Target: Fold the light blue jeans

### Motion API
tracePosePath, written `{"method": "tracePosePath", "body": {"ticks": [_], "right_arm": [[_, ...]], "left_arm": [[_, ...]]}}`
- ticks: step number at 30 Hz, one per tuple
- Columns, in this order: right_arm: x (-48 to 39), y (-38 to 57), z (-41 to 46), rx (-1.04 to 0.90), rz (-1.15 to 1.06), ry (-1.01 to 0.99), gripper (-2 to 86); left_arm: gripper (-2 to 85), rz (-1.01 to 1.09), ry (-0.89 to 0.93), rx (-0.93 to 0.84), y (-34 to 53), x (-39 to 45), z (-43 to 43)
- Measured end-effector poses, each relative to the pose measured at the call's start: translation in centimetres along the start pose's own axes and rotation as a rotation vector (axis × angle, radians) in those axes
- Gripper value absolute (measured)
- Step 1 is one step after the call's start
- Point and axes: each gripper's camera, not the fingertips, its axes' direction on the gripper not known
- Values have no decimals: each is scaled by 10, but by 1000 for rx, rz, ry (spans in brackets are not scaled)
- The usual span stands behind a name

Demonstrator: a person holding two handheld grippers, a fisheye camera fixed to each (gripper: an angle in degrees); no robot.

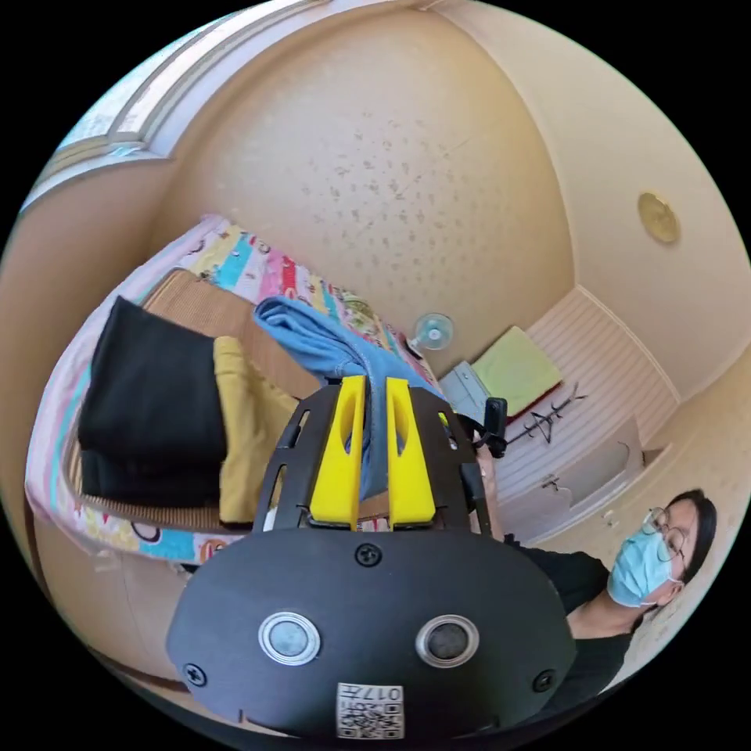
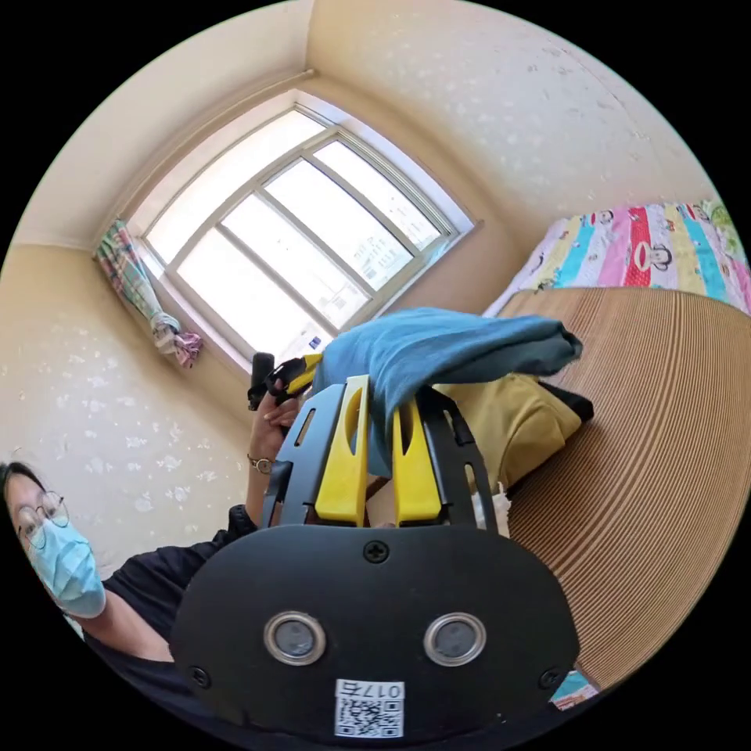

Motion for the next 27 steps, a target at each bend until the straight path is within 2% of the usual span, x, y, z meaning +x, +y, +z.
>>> {"method": "tracePosePath", "body": {"ticks": [3, 6, 8, 12, 15, 19, 21, 22, 23, 24, 25, 27], "right_arm": [[49, 66, 68, -111, 47, 4, 30], [101, 137, 79, -134, 116, 10, 45], [129, 174, 68, -138, 161, 116, 54], [174, 238, 19, -125, 273, 395, 63], [194, 270, -20, -64, 381, 444, 64], [200, 308, -75, 92, 502, 521, 63], [200, 317, -97, 151, 523, 560, 63], [200, 318, -104, 154, 529, 576, 63], [201, 318, -118, 143, 544, 610, 64], [199, 318, -135, 145, 551, 650, 66], [193, 319, -156, 173, 546, 705, 70], [184, 326, -191, 246, 554, 800, 74]], "left_arm": [[16, -79, -137, 78, 81, -55, -10], [26, -68, -240, 145, 171, -73, 2], [32, -25, -330, 141, 228, -64, 21], [38, 9, -243, 202, 290, -41, 55], [40, 43, -132, 210, 313, -10, 112], [38, 236, -72, 76, 321, 58, 239], [34, 461, -147, -8, 327, 86, 303], [27, 541, -262, -76, 334, 88, 345], [14, 479, -362, -134, 334, 74, 375], [11, 434, -381, -163, 333, 63, 386], [3, 387, -341, -234, 330, 42, 400], [-4, 383, -246, -198, 324, 18, 388]]}}
